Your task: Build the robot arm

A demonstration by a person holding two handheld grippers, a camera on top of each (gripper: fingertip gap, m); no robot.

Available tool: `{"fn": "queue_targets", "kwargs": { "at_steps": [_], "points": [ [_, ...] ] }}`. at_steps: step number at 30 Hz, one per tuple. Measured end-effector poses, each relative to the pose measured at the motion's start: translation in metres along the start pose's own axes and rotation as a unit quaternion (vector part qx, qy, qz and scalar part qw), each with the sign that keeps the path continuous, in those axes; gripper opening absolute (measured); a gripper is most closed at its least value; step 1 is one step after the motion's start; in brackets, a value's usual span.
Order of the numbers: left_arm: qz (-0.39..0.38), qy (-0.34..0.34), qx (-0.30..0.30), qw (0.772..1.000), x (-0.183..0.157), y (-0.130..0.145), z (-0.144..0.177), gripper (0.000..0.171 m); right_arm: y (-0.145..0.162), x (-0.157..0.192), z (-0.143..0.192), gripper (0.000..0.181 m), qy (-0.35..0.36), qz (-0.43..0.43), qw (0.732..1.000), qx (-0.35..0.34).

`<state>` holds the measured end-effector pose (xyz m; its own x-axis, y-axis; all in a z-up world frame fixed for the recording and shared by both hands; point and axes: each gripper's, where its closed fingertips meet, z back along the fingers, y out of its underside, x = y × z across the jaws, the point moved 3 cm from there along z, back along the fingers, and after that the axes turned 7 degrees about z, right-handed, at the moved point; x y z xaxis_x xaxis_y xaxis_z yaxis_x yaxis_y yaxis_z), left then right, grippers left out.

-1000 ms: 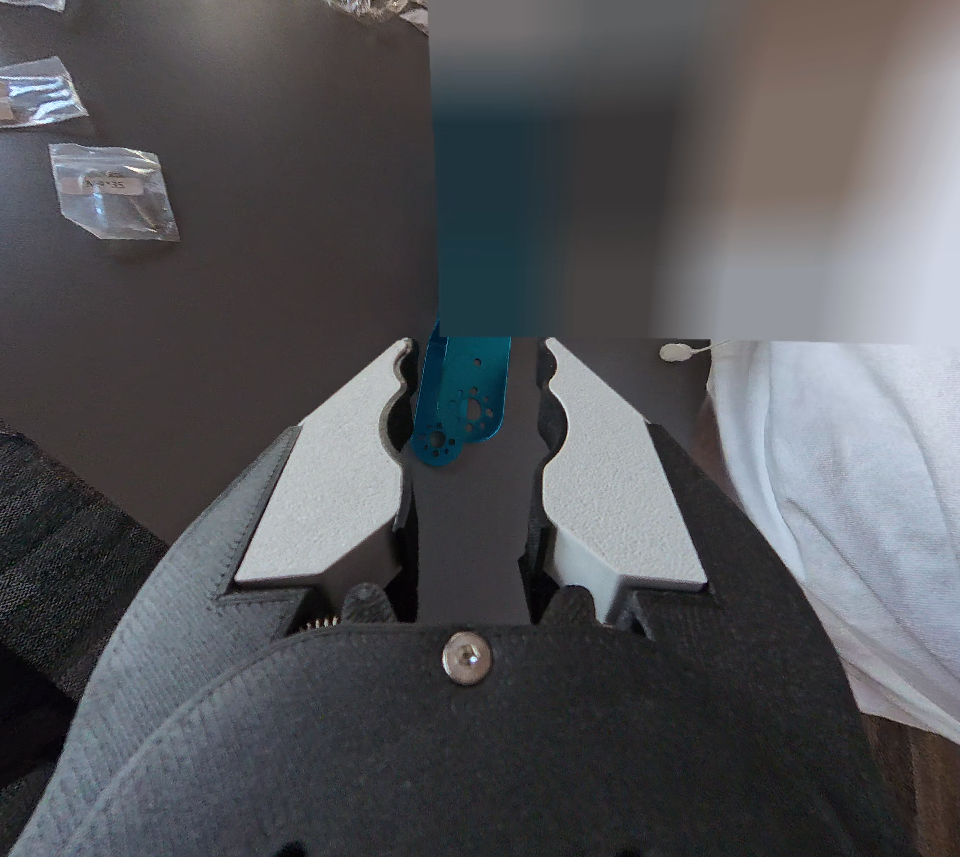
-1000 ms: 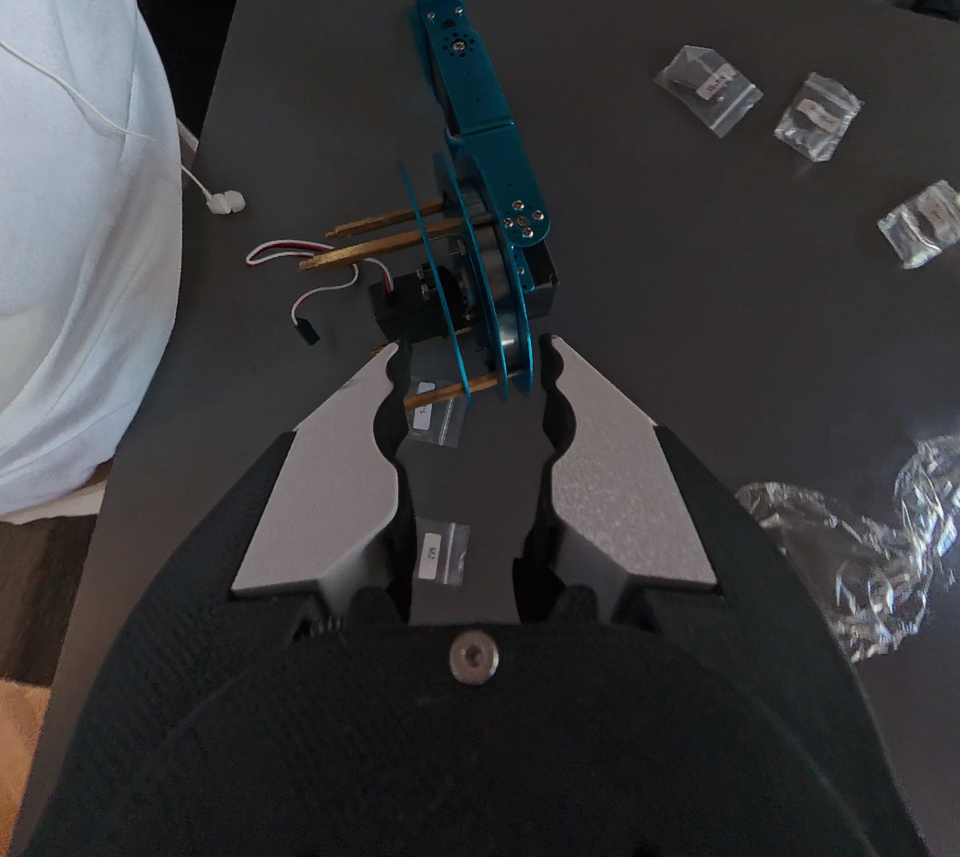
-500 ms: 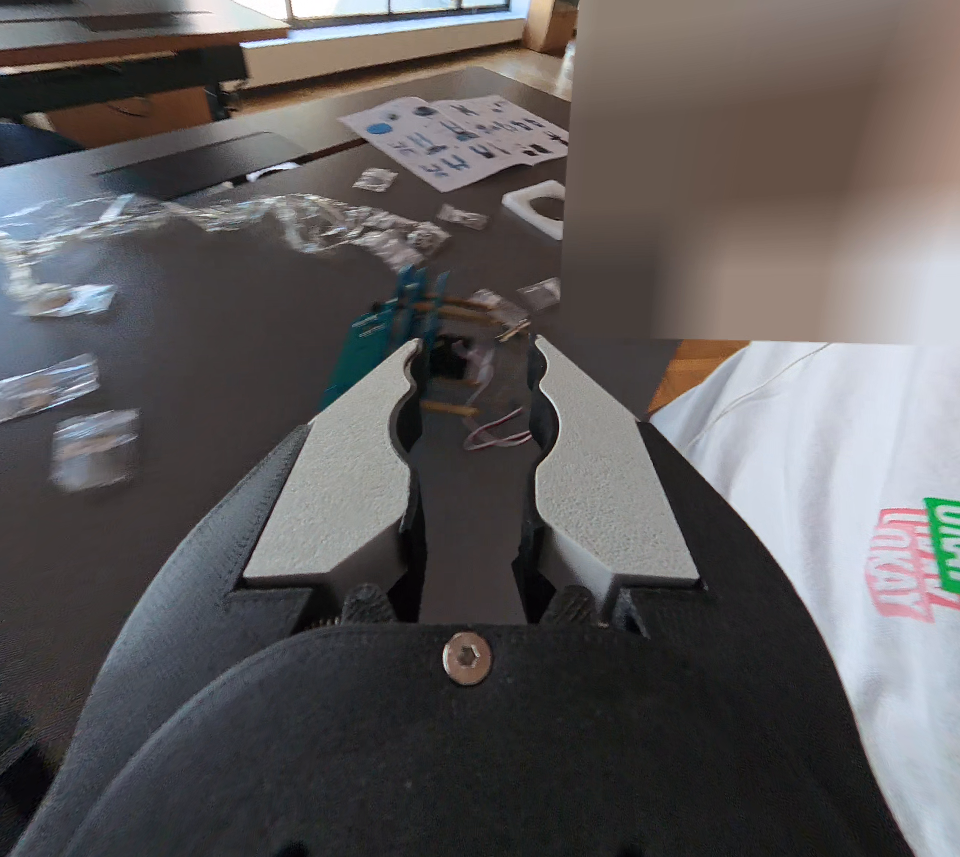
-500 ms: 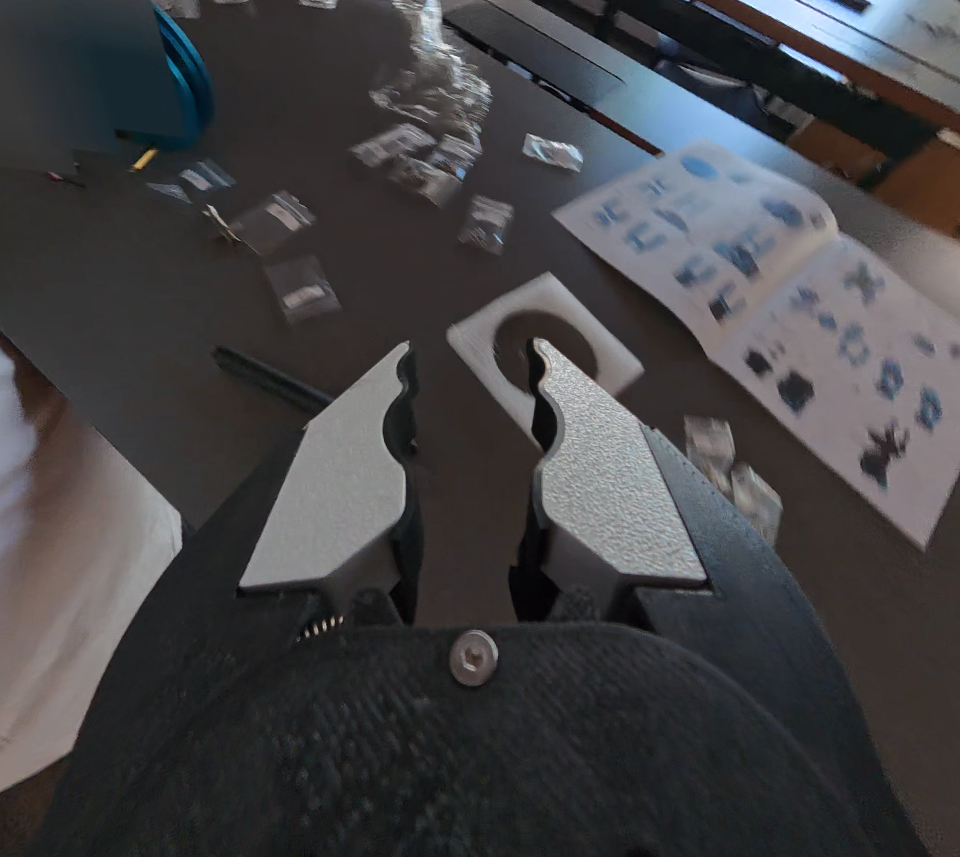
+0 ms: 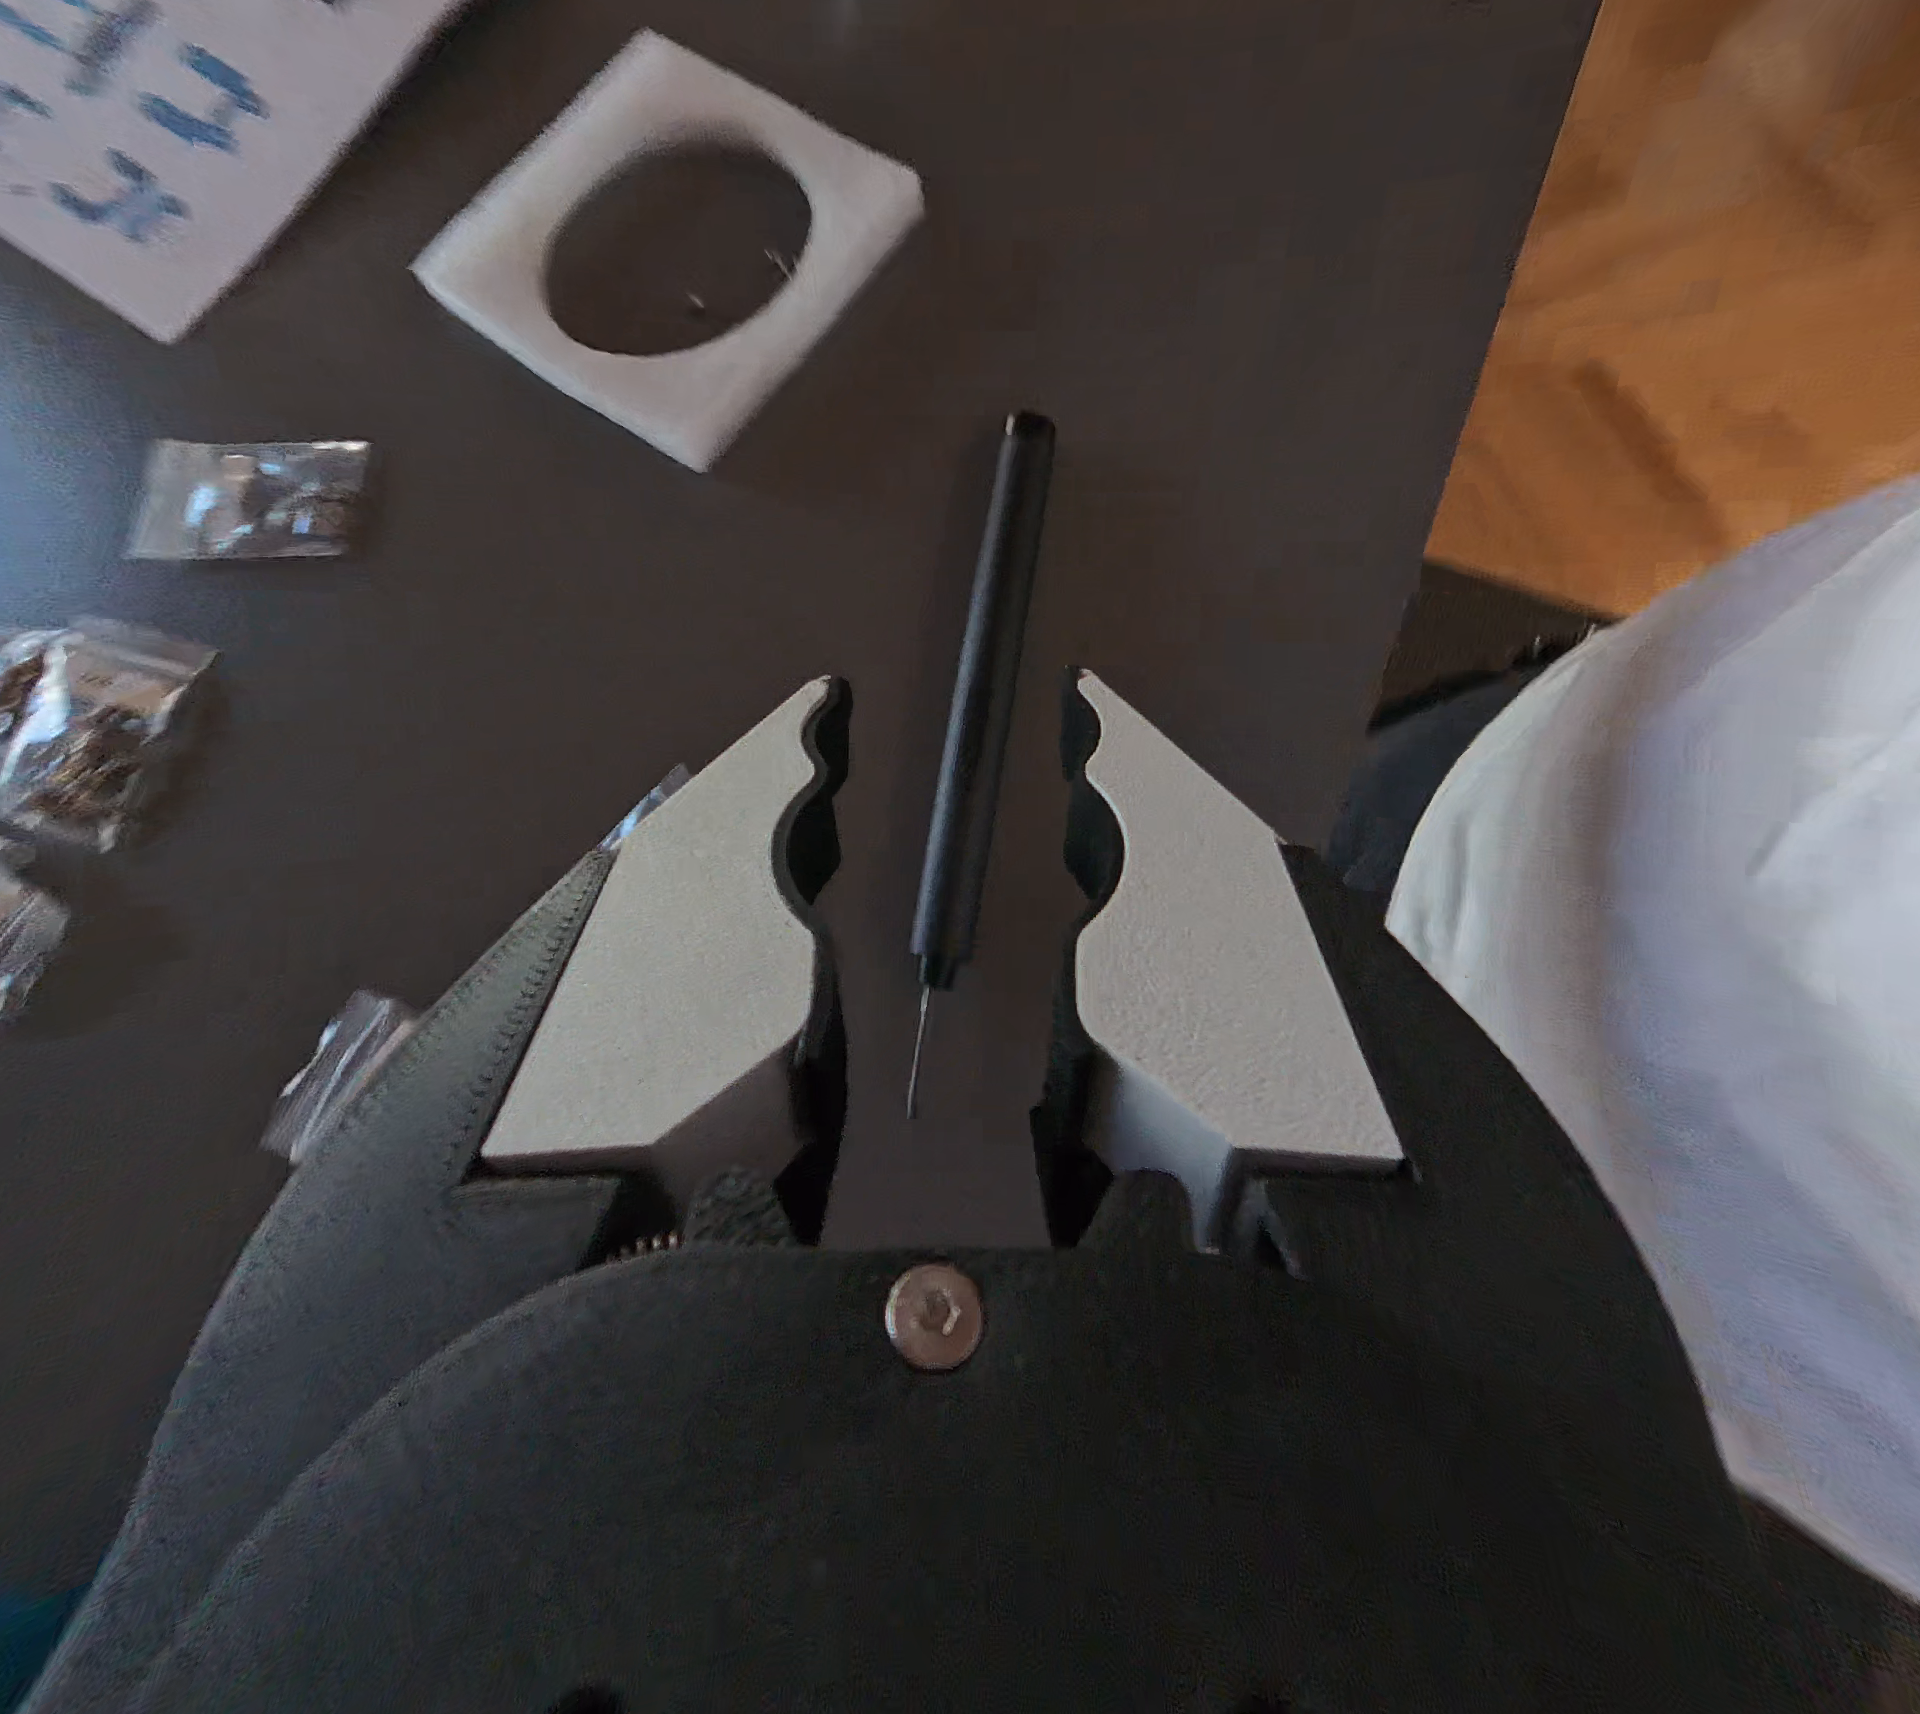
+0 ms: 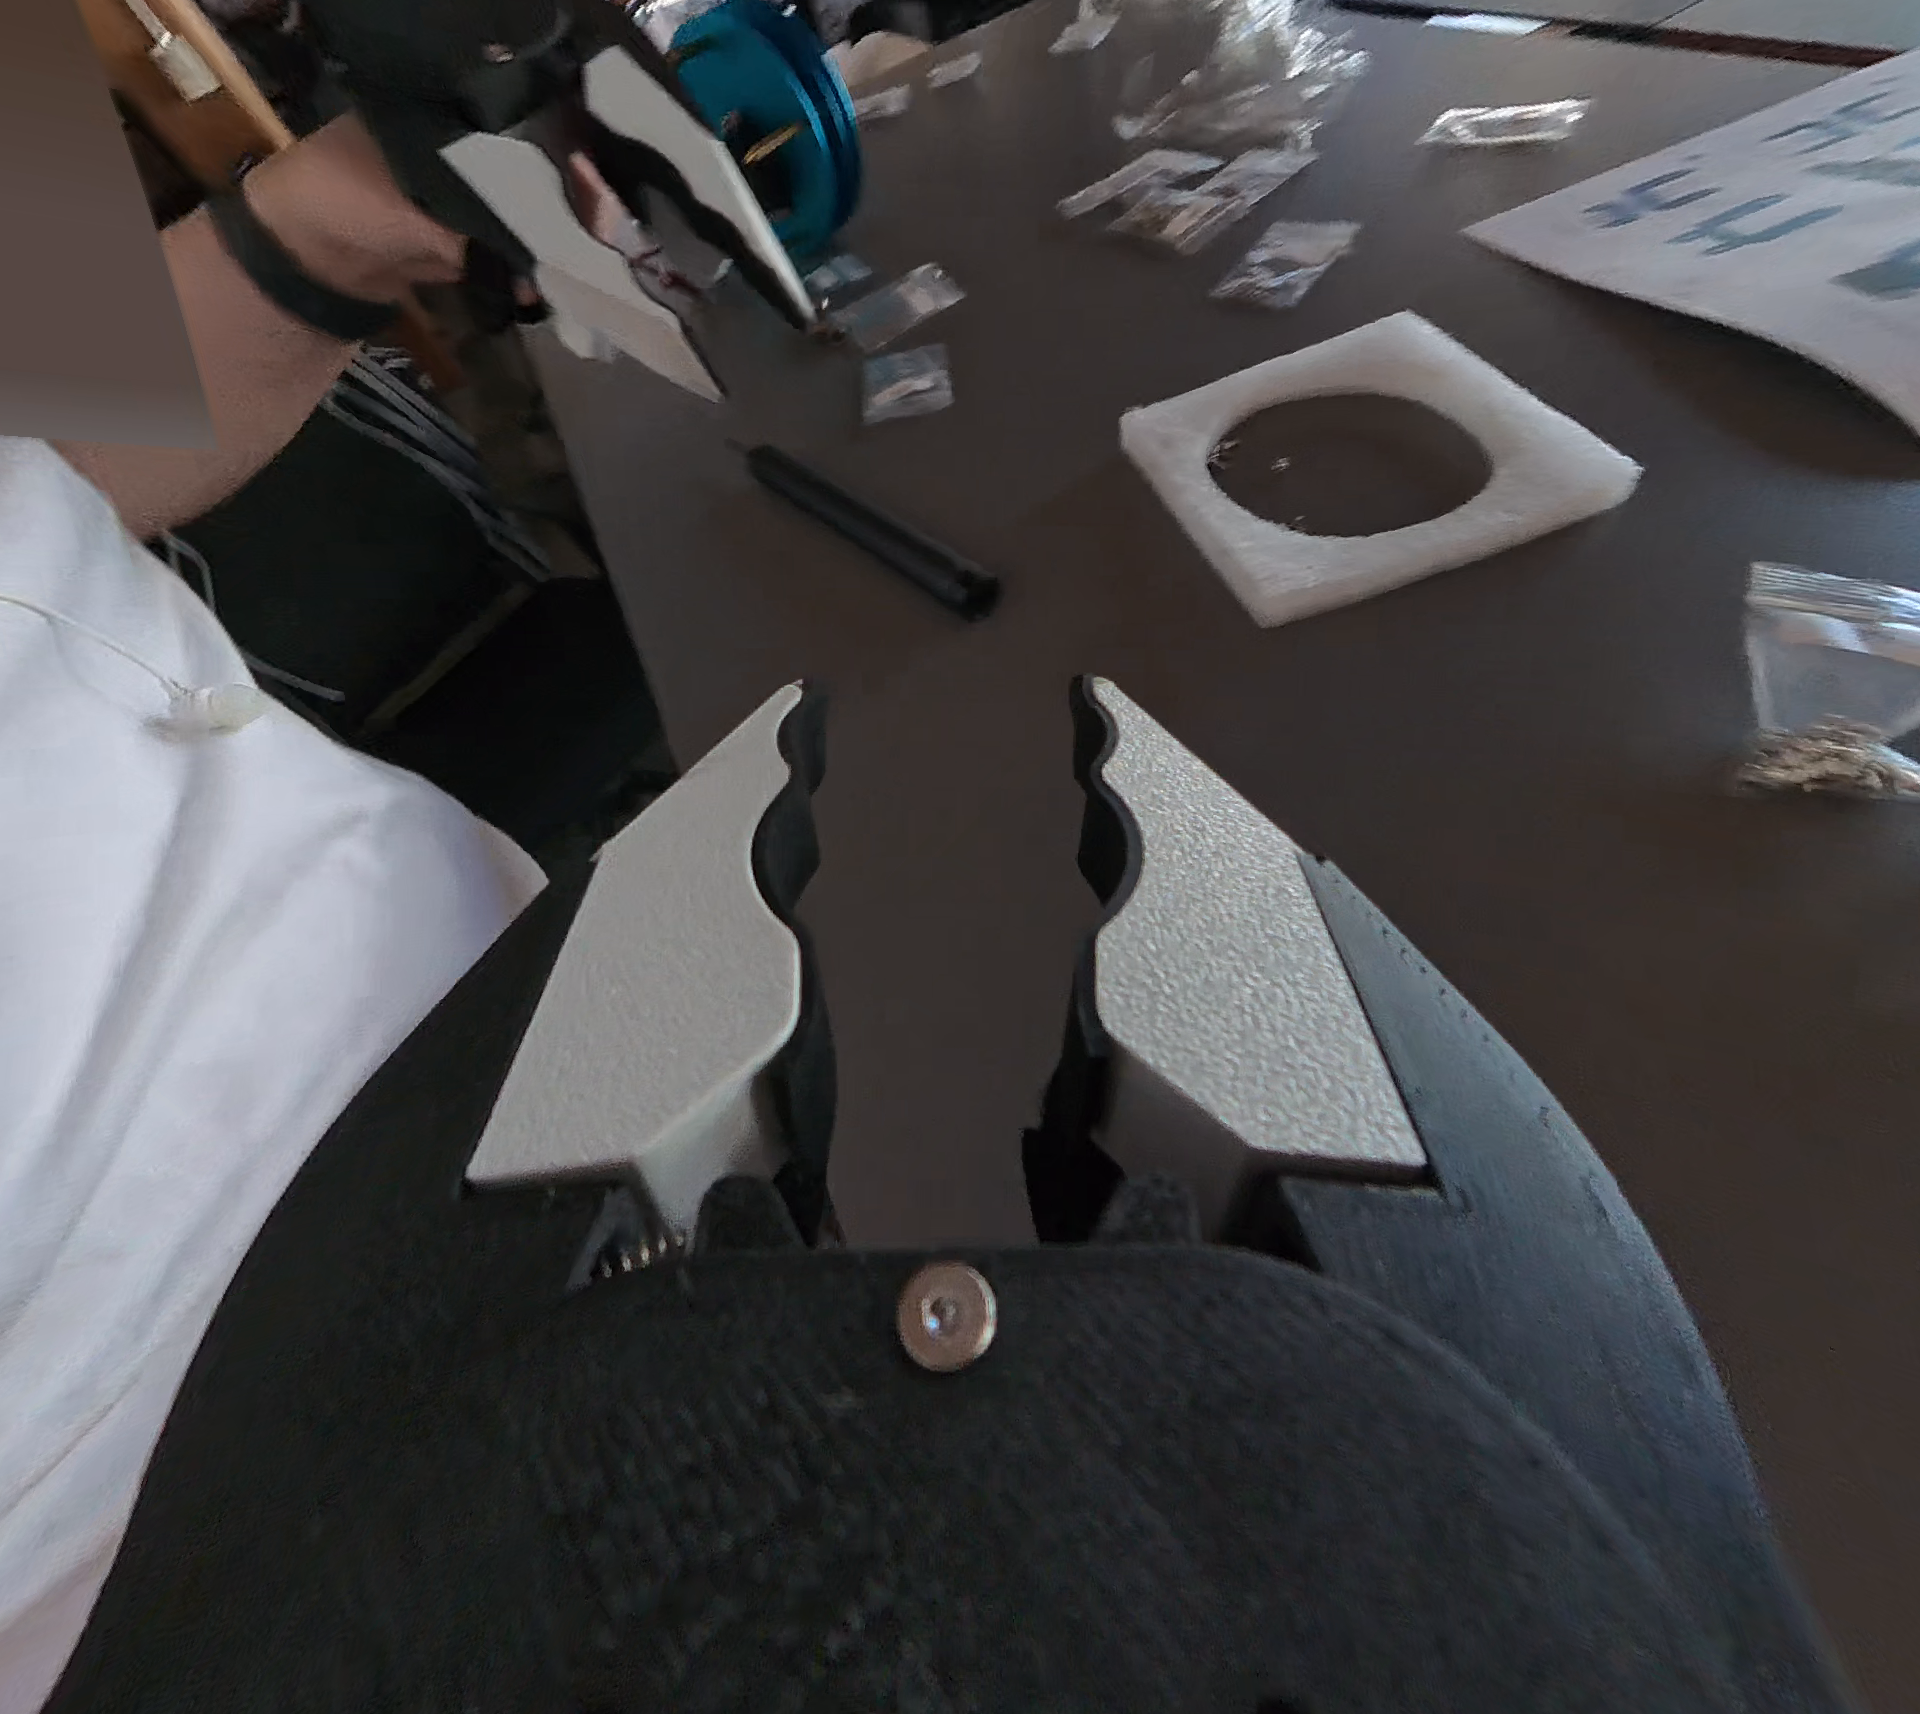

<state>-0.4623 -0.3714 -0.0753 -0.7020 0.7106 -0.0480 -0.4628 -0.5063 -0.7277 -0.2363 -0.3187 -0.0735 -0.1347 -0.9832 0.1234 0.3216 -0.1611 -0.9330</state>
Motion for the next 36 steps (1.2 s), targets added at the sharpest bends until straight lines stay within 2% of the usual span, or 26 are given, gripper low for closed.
{"fn": "queue_targets", "kwargs": {
  "at_steps": [6, 13, 21, 28, 31, 33, 36],
  "points": [
    [-0.031, 0.030, 0.113, 0.993, -0.005, 0.014, -0.043, 0.036, -0.001, 0.009, -0.014, 0.048, -0.046, 0.002, 0.999, -0.011],
    [-0.052, 0.061, 0.169, 0.982, 0.000, 0.029, -0.062, 0.022, 0.013, 0.030, -0.039, 0.048, -0.110, -0.051, 0.993, 0.003],
    [-0.080, 0.102, 0.181, 0.975, 0.000, 0.027, -0.067, 0.016, 0.014, 0.043, -0.086, 0.047, -0.140, -0.157, 0.978, 0.002],
    [-0.005, 0.188, 0.210, 0.959, 0.017, 0.016, -0.072, 0.016, 0.008, 0.057, -0.122, 0.040, -0.164, -0.298, 0.940, 0.022],
    [0.021, 0.239, 0.198, 0.950, 0.016, 0.002, -0.068, 0.016, 0.008, 0.051, -0.130, 0.041, -0.152, -0.350, 0.924, 0.012],
    [0.037, 0.269, 0.182, 0.945, 0.013, -0.012, -0.065, 0.015, 0.006, 0.039, -0.132, 0.043, -0.145, -0.370, 0.917, -0.018],
    [0.024, 0.287, 0.160, 0.944, 0.005, -0.033, -0.060, 0.016, -0.012, 0.019, -0.126, 0.047, -0.153, -0.378, 0.907, -0.108]
  ]
}}
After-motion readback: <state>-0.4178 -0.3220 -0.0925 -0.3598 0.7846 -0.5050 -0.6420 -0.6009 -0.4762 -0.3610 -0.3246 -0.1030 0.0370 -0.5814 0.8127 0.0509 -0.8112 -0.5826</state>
